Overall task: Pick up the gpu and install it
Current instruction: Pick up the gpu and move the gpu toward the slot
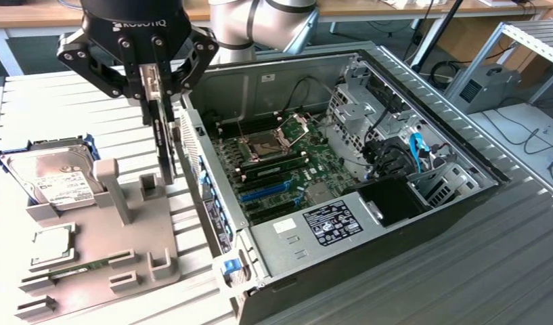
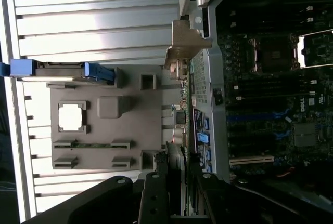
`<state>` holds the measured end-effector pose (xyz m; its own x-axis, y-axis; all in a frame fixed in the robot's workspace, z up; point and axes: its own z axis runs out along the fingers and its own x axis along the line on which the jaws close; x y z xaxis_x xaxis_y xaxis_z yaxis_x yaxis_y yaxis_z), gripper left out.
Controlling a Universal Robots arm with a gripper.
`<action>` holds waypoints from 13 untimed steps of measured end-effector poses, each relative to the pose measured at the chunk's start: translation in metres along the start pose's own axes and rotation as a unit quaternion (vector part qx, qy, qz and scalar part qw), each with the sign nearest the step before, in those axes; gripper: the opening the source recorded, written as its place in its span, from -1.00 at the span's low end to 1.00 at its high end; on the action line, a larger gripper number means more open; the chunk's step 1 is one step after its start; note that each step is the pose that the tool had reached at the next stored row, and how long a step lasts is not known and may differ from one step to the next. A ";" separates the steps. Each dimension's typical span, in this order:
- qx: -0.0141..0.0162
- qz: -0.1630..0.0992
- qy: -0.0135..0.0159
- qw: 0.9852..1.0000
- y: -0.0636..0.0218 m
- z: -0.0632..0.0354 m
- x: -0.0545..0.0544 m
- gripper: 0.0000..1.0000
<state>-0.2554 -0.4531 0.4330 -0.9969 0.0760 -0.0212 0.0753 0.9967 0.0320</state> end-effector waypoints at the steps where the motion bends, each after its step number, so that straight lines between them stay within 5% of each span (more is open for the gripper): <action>1: 0.000 0.000 0.000 1.000 0.0001 0.0000 -0.001 -0.47; 13: 0.000 0.000 0.000 1.000 0.0010 0.0003 -0.013 -0.47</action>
<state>-0.2421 -0.4531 0.4330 -0.9969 0.0760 -0.0212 0.0753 0.9967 0.0319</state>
